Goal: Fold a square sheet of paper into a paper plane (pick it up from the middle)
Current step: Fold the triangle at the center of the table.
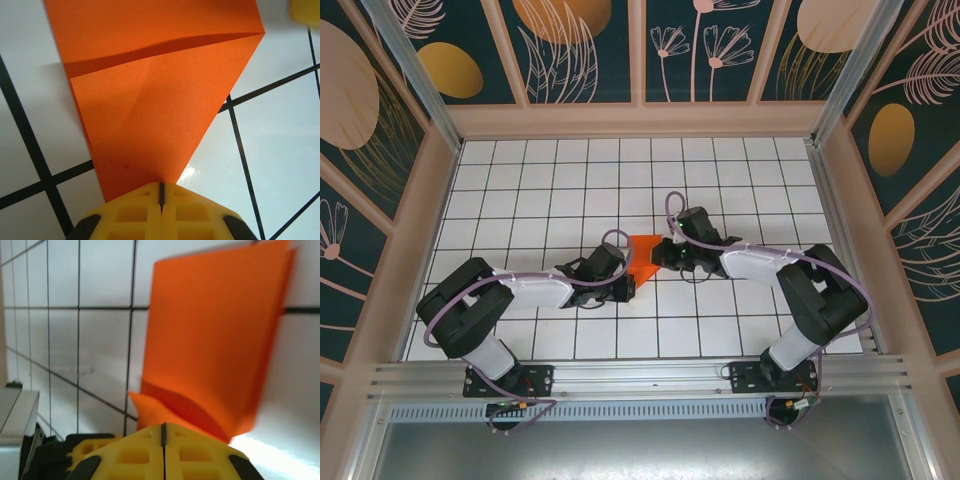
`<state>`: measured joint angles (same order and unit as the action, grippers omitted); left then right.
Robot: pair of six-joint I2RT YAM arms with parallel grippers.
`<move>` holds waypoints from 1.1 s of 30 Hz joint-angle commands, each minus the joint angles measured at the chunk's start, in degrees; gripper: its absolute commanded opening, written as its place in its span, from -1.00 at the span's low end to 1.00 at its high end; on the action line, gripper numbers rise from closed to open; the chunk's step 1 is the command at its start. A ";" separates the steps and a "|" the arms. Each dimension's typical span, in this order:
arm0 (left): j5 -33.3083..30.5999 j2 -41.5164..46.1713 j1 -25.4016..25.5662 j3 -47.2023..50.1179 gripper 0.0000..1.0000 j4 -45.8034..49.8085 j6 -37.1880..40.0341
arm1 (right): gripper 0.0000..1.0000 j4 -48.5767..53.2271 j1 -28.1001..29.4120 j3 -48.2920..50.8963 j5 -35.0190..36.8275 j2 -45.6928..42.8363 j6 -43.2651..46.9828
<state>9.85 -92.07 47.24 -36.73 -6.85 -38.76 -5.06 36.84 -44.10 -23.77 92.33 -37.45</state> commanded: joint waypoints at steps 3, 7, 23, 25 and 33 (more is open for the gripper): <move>-0.84 0.38 -0.57 1.33 -0.92 1.65 0.49 | -0.89 -2.50 1.04 -1.32 -2.26 4.61 -1.97; -0.53 1.04 -0.58 1.25 -0.90 0.15 -1.40 | -0.89 -1.05 1.04 -1.78 -1.12 7.15 -1.33; -3.09 4.63 -0.58 2.65 -0.79 -10.30 -18.21 | -0.89 0.93 0.95 -0.88 2.50 10.27 -2.44; -3.85 3.06 -0.57 2.64 -0.83 -10.64 -20.07 | -0.89 1.07 1.00 -0.82 2.65 10.38 -2.57; -1.27 -1.65 -0.59 4.16 -0.88 -11.78 -23.35 | -0.89 2.35 0.95 -0.77 3.72 10.58 -2.87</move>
<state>7.29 -92.64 47.13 -33.63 -16.93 -59.64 -6.11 37.78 -44.91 -24.25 100.55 -39.57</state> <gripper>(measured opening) 0.071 0.055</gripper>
